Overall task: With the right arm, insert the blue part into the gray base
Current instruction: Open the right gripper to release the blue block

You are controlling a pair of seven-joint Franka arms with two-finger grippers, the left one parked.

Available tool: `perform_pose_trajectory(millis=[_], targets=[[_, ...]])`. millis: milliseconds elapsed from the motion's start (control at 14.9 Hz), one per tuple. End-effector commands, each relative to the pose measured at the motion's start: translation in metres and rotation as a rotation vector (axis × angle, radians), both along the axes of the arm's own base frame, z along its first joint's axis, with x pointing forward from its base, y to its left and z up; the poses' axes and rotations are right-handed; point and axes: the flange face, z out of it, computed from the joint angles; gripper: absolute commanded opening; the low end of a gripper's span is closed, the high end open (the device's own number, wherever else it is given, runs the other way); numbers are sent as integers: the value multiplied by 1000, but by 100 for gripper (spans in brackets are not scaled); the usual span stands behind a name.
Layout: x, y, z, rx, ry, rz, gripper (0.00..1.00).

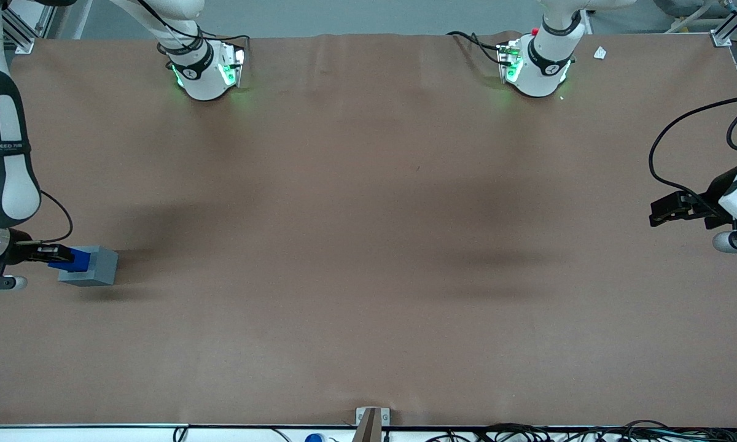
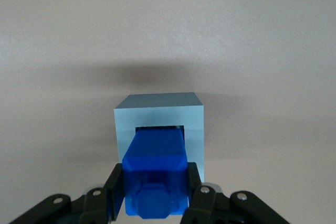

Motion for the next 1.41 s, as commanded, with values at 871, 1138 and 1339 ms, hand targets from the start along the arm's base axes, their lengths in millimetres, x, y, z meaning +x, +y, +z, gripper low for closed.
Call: perform_pose_trajectory(millis=[871,1138,1339], targets=[[3,0,-6,2,5,-7,100],[4,2,20,-8,-30,-9,100],[4,18,58,-5,-2,-30,100]])
